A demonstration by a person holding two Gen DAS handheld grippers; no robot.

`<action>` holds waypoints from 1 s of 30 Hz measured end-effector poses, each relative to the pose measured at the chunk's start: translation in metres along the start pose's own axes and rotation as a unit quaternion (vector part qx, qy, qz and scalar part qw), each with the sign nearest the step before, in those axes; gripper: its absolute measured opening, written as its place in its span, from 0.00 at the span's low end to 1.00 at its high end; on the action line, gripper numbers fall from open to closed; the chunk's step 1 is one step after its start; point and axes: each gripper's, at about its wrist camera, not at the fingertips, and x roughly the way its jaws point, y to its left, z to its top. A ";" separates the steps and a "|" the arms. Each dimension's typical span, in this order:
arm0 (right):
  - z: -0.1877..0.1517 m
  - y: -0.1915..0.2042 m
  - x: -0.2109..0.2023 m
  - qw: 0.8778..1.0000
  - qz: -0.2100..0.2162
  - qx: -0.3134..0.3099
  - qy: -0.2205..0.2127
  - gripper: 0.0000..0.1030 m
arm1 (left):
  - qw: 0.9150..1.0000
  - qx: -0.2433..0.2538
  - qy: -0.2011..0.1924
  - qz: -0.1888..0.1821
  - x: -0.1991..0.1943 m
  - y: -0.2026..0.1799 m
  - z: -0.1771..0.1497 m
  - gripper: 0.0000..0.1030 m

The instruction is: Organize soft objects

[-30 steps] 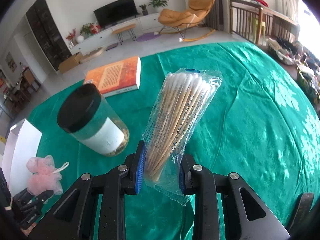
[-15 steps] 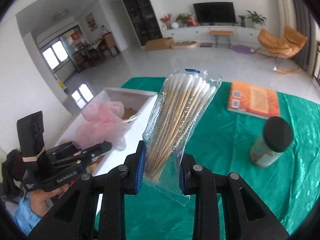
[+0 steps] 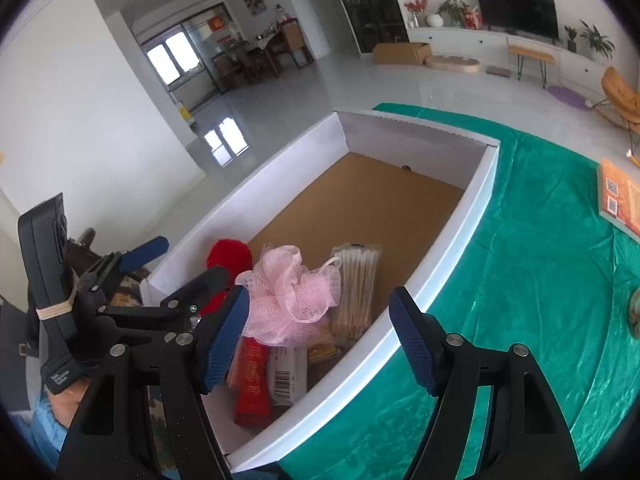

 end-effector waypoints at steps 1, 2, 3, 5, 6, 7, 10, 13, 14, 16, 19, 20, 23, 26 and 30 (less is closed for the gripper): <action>-0.002 -0.001 -0.004 1.000 -0.010 -0.007 -0.002 0.73 | 1.000 -0.012 0.000 0.007 -0.001 0.002 -0.001 1.00; -0.004 -0.001 -0.007 1.000 -0.020 -0.014 -0.004 0.73 | 1.000 -0.021 0.000 0.011 -0.003 0.000 -0.001 1.00; -0.003 -0.001 -0.011 0.999 -0.028 -0.020 -0.007 0.73 | 1.000 -0.027 0.004 0.011 -0.003 0.001 -0.001 1.00; -0.006 -0.002 -0.016 0.999 -0.039 -0.033 -0.012 0.73 | 0.999 -0.031 0.006 0.007 -0.003 0.001 -0.002 1.00; -0.007 0.000 -0.016 0.998 -0.043 -0.038 -0.013 0.73 | 0.999 -0.031 0.005 0.015 -0.003 0.001 -0.003 1.00; -0.008 0.002 -0.017 0.998 -0.046 -0.042 -0.013 0.73 | 0.999 -0.028 0.002 0.029 -0.004 0.001 -0.004 1.00; -0.012 0.012 -0.016 0.997 -0.047 -0.051 -0.010 0.73 | 0.997 -0.013 -0.004 0.070 -0.006 -0.003 -0.005 1.00; -0.014 0.018 -0.013 0.997 -0.053 -0.064 -0.007 0.73 | 0.996 -0.002 -0.001 0.094 -0.007 -0.005 -0.007 1.00; -0.014 0.020 -0.011 0.996 -0.057 -0.068 -0.004 0.73 | 0.995 0.000 -0.003 0.097 -0.007 -0.005 -0.008 1.00; -0.015 0.025 -0.010 0.995 -0.066 -0.075 0.001 0.73 | 0.995 0.000 -0.006 0.101 -0.008 -0.005 -0.010 1.00; -0.016 0.028 -0.008 0.994 -0.074 -0.079 0.006 0.73 | 0.995 0.000 -0.004 0.100 -0.008 -0.002 -0.011 1.00; -0.016 0.028 -0.008 0.994 -0.076 -0.078 0.008 0.73 | 0.995 0.001 -0.004 0.101 -0.008 -0.004 -0.011 1.00; -0.017 0.028 -0.007 0.994 -0.078 -0.077 0.012 0.73 | 0.995 0.007 -0.006 0.102 -0.008 -0.006 -0.012 1.00; -0.019 0.030 -0.007 0.994 -0.081 -0.078 0.014 0.73 | 0.995 0.009 -0.007 0.102 -0.011 -0.010 -0.013 1.00; -0.019 0.033 -0.007 0.994 -0.079 -0.080 0.014 0.73 | 0.994 0.014 -0.013 0.104 -0.014 -0.014 -0.014 1.00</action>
